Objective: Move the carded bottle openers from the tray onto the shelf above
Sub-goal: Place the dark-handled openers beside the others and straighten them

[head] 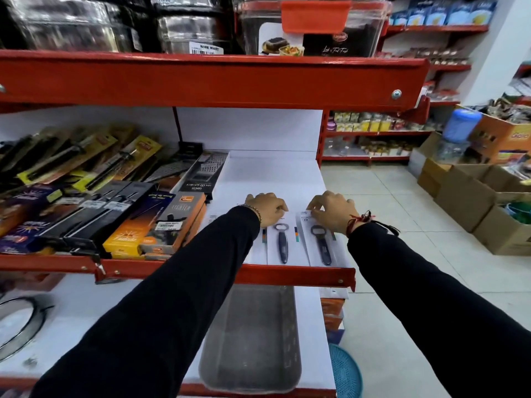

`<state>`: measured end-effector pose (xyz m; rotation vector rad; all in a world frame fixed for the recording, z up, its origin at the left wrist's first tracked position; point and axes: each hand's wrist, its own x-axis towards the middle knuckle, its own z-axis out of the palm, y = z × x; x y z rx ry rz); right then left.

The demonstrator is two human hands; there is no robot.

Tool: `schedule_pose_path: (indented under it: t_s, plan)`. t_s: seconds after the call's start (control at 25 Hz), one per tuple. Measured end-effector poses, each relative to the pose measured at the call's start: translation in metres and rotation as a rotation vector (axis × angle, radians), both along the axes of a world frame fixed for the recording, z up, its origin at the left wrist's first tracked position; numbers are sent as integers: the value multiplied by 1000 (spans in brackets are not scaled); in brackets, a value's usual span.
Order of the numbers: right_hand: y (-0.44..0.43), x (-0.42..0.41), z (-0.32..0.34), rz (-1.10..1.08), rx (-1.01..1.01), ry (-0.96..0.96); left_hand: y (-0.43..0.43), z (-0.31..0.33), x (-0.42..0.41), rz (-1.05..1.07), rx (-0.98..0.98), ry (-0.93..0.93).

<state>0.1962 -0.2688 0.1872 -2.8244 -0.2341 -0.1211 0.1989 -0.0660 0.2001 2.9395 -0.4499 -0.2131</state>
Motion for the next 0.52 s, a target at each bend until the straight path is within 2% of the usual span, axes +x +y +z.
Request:
schedule_pose_path:
  t_s: [0.16,0.36,0.52]
  plan:
    - [3,-12,-1,-32,-104,-61,4,-4,-9,-46,48,-31]
    - [5,-28,6,-16,-49,-132,19,7,-28,-30,19,-57]
    - [20,-43,16,104,-29,-53,56,25,-49,69,39,-52]
